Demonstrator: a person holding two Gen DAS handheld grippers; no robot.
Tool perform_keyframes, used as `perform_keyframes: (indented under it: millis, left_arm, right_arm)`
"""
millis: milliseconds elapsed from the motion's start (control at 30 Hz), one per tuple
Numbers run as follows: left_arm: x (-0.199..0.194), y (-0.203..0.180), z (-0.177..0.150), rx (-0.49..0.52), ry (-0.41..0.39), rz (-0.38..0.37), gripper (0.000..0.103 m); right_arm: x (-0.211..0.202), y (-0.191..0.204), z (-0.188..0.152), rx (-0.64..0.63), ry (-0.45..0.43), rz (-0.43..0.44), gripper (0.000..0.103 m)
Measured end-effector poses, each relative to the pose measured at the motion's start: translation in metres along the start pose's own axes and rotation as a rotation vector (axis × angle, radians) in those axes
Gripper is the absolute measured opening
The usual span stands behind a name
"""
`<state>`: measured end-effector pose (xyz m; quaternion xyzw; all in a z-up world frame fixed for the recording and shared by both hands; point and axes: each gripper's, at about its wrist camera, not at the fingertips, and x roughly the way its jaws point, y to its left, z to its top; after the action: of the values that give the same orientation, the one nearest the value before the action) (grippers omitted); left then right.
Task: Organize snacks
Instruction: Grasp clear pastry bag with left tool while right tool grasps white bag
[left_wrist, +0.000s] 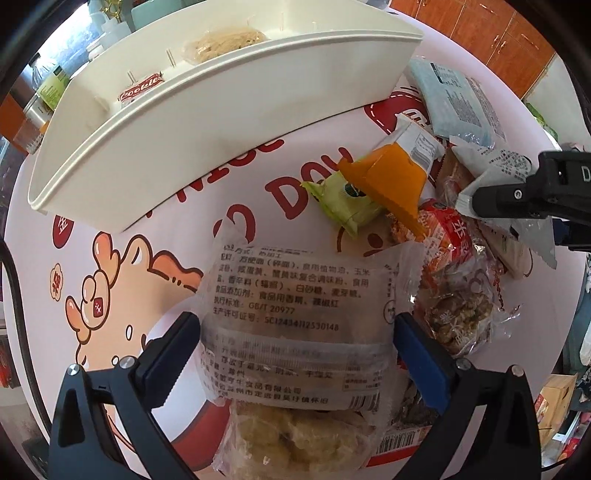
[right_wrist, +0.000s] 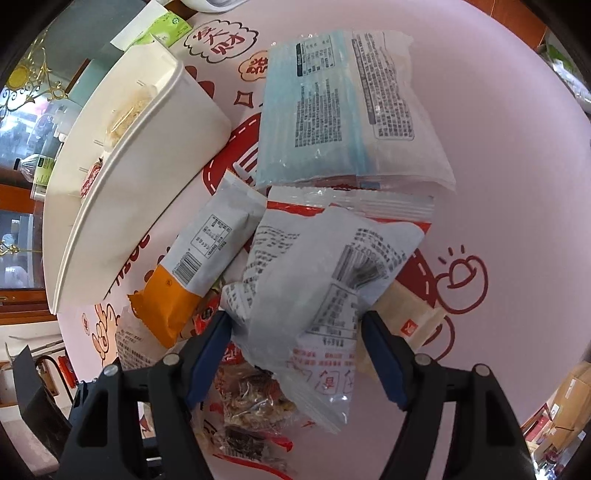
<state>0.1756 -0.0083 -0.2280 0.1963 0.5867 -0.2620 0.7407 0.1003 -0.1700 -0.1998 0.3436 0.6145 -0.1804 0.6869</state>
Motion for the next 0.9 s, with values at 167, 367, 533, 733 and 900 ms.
perform_keyframes:
  millis: [167, 367, 533, 733, 900]
  left_arm:
    - [-0.004, -0.003, 0.003, -0.012, -0.016, 0.014, 0.096]
    - [-0.019, -0.002, -0.002, -0.061, -0.065, -0.001, 0.072]
    - [-0.027, 0.004, -0.01, -0.122, -0.062, -0.024, 0.07]
    - [-0.057, 0.007, -0.025, -0.176, -0.091, -0.034, 0.07]
    - [-0.096, 0.008, -0.03, -0.2, -0.158, -0.016, 0.07]
  right_arm:
    - [-0.005, 0.007, -0.003, -0.068, -0.044, -0.018, 0.05]
    - [-0.01, 0.011, -0.012, -0.156, -0.078, -0.035, 0.042]
    - [-0.02, 0.018, -0.027, -0.24, -0.122, -0.033, 0.041]
    - [-0.042, 0.022, -0.044, -0.325, -0.172, -0.001, 0.041]
    - [-0.064, 0.023, -0.057, -0.392, -0.211, 0.026, 0.041]
